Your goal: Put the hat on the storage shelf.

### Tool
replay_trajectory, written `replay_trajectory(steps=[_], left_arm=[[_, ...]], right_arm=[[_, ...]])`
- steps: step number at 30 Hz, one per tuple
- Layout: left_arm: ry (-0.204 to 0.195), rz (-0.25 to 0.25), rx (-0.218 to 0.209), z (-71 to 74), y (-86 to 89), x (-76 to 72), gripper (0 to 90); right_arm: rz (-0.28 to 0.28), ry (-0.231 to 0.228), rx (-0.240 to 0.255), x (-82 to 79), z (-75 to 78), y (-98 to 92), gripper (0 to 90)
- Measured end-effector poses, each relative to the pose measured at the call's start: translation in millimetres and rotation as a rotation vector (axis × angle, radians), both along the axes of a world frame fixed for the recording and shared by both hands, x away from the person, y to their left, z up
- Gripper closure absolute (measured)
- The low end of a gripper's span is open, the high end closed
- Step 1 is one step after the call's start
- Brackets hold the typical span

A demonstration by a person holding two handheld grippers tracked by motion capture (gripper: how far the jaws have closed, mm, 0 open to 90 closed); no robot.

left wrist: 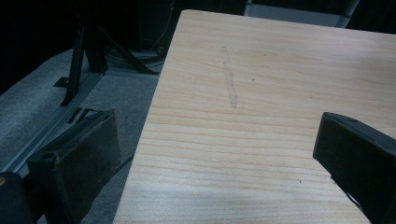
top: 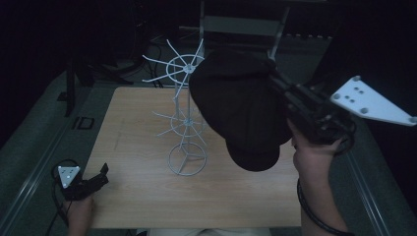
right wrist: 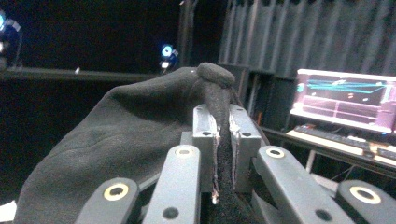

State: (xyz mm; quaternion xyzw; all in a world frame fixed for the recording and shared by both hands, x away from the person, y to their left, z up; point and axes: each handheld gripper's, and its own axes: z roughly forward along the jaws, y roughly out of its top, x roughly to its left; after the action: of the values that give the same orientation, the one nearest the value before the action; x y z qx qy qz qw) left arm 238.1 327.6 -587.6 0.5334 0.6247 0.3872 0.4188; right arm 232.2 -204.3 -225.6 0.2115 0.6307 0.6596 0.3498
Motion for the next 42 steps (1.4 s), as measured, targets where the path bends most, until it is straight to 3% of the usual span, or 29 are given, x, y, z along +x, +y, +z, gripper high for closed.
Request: replay_trajectory(steps=[8,15,27,37,42], left_arm=[[-0.001,-0.001,-0.002,0.0,0.0,0.0,1.5],[-0.002,0.001,-0.001,0.0,0.1,-0.1,1.5],[-0.001,-0.001,-0.001,0.0,0.3,0.0,1.4],[-0.002,-0.002,-0.005,-0.1,0.5,0.0,1.4],[-0.002,-0.002,-0.005,-0.1,0.4,0.1,1.4]], right_arm=[[0.049,0.050,-0.062,6.2,-23.2,18.3,83.5],[0.104,0.110,-0.076,11.7,-48.8,21.5,83.1],[0.144,0.161,-0.093,17.3,-77.5,24.5,81.5],[0.145,0.179,-0.096,20.8,-95.5,25.5,73.5],[0.146,0.179,-0.091,19.0,-96.1,20.7,66.8]])
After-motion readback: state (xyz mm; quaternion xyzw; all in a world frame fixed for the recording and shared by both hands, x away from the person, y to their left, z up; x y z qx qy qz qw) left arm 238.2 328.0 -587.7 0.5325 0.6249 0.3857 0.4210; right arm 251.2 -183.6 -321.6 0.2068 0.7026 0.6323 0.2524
